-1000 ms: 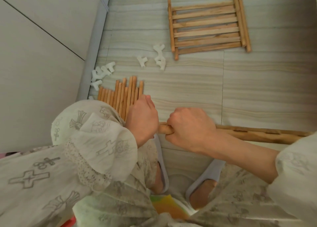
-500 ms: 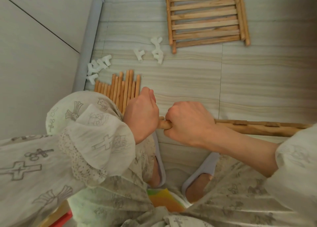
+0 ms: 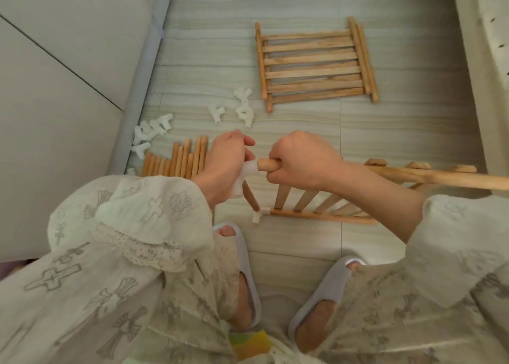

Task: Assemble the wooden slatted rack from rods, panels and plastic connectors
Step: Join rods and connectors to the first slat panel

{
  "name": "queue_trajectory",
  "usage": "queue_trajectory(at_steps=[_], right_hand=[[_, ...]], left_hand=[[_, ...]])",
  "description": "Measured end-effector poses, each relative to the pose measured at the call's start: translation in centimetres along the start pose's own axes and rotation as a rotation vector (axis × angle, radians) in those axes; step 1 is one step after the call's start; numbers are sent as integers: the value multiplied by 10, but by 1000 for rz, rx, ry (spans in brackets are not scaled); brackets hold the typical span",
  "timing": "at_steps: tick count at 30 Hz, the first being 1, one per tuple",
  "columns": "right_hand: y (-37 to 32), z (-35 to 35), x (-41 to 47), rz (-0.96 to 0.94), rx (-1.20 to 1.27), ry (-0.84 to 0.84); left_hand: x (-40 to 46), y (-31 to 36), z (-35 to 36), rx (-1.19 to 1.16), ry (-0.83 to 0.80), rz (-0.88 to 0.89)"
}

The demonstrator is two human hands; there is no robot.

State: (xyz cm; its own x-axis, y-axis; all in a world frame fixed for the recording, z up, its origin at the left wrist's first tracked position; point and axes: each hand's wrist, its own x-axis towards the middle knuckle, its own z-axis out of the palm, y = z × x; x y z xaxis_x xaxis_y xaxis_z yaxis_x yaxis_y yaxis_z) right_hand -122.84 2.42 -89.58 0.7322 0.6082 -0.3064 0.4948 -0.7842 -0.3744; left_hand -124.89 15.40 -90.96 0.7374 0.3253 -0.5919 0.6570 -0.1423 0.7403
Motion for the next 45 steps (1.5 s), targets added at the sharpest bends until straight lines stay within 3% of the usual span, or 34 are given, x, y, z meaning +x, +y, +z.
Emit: queue_trajectory(at_steps=[5,11,15,19,25,30,37,42,45], right_hand=[[-1,2,0,16,-81,5],[2,-4,-4,46,-160,-15],[5,-10,-16,66,-103,-25],[8,-6,-28,73,-140,15],[4,1,-42,-22,-120,37],[0,8,-52,-101,-77,44],[3,22,-64,-173,-75,159],[5,21,-58,-128,-111,166],[8,21,-51,-72,-172,162]], left_hand=[[2,1,-1,-94,-134,-25],[-6,7,-6,-270,-162,-7],[-13,1,-12,86,-102,230],[-25,-7,-20,496,-196,427],[-33,-1,-42,663,-546,366],[-34,-8,-48,577,-722,183],[-38,-13,-42,418,-760,19],[-37,-5,-40,443,-739,38],[-35,-8,-41,439,-648,89]])
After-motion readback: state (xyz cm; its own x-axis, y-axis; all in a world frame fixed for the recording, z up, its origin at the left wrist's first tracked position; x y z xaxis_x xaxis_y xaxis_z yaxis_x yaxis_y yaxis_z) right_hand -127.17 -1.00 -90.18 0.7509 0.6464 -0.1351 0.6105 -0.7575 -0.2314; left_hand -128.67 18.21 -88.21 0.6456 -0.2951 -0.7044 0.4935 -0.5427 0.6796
